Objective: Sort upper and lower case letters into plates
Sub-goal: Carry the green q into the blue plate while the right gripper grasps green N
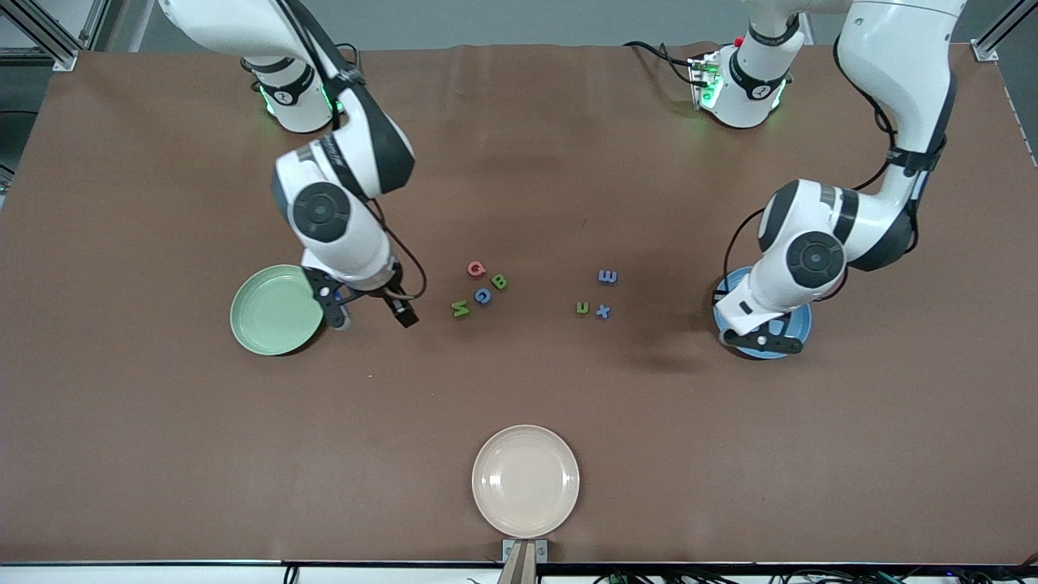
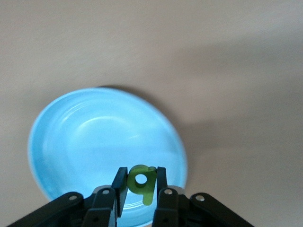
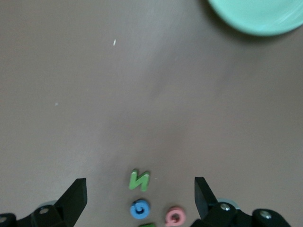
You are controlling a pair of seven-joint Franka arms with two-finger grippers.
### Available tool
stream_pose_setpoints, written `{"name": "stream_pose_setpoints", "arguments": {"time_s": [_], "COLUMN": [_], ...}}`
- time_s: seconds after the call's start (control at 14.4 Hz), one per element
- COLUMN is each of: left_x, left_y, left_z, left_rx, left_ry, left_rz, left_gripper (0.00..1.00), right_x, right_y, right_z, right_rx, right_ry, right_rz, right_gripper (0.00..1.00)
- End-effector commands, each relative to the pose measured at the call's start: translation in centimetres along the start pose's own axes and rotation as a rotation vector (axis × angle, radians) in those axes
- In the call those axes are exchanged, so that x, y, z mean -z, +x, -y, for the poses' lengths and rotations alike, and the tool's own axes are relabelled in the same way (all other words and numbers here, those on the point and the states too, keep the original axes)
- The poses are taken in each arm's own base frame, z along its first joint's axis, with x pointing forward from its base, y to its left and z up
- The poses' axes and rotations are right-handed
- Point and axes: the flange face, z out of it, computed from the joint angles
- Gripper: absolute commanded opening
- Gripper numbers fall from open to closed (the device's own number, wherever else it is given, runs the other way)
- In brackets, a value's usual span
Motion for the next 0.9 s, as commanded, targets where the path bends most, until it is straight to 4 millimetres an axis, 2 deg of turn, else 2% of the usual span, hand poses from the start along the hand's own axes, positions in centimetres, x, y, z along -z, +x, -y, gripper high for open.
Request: {"name": "stream_pose_setpoints", "arguments": {"time_s": [0.0, 0.07, 0.21, 0.35, 0.56, 0.62, 0.69, 0.83], "left_x": [-0.9, -1.4, -2.4, -3.5, -4.8, -5.3, -5.8, -6.6], "left_y": [-2.1, -2.3, -2.9, -3.0, -3.0, -3.1, -3.0, -3.0], "left_z": [2.9, 4.2, 5.7, 6.6, 7.0, 8.0, 8.0, 7.8], "left_rx": [0.001, -0.001, -0.022, -0.021, -0.032, -0.022, -0.024, -0.028], "left_ry": [0.017, 0.022, 0.024, 0.013, 0.017, 0.019, 0.016, 0.011], "left_rz": [-0.029, -0.039, -0.04, -0.056, -0.057, -0.059, -0.066, -0.064], "left_gripper": [0.08, 0.08, 0.08, 0.08, 0.08, 0.08, 0.08, 0.08], "right_x": [-3.2, -4.6, -6.5, -7.9, -9.9, -10.5, -10.9, -12.5], "right_y": [-2.5, -3.2, -4.6, -4.8, -5.2, -5.4, -5.6, -6.8], "right_z": [-0.9, -0.8, -0.8, -0.8, -0.6, -0.5, -0.1, 0.1], "right_rx": [-0.056, -0.072, -0.08, -0.093, -0.089, -0.097, -0.117, -0.11], "right_ry": [0.034, 0.028, 0.03, 0.021, 0.019, 0.022, 0.026, 0.011], "right_rz": [0.006, 0.003, 0.001, -0.001, -0.001, -0.001, -0.003, -0.011], "right_gripper": [1.0, 0.99, 0.99, 0.99, 0.92, 0.9, 0.9, 0.88]}}
